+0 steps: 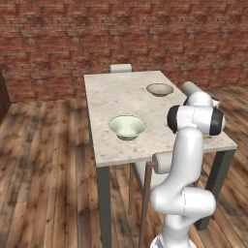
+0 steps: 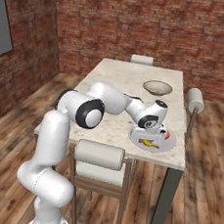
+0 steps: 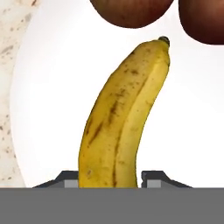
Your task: Take the fruits from the plate on the dining counter and place two fruits in each bowl.
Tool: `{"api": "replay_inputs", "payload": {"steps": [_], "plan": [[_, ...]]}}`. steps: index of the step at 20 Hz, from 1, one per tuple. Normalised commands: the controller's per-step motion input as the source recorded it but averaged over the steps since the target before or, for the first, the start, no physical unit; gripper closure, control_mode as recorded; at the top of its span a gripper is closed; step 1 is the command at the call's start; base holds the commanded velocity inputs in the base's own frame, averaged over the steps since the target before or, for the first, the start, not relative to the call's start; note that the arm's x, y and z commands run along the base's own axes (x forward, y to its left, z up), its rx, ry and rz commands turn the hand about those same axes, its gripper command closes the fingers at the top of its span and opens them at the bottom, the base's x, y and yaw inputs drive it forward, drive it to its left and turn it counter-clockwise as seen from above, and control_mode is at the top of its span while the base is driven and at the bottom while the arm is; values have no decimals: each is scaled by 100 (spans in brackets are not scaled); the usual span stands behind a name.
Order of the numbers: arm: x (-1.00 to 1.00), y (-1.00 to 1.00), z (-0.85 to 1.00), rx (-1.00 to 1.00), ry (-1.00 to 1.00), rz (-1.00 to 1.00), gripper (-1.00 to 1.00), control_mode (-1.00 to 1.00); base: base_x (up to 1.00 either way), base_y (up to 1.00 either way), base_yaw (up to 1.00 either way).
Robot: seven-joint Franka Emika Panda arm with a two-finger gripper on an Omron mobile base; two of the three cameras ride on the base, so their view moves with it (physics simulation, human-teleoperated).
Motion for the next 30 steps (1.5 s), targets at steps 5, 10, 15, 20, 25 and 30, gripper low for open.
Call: {"api": "replay_inputs", "payload": {"steps": [5,10,15,20,25,30], "plan": [[-13,0,32,0,0,0,100,-100,0,0,0],[-36,6,67,0,1,0,100,-100,0,0,0],[-74,60,58,-1,8,0,100,-100,0,0,0],[-60,100,37,-6,2,-1,100,-100,0,0,0],[-35,98,52,-1,8,0,100,-100,0,0,0],[-3,100,50,0,16,0,100,-100,0,0,0]]}}
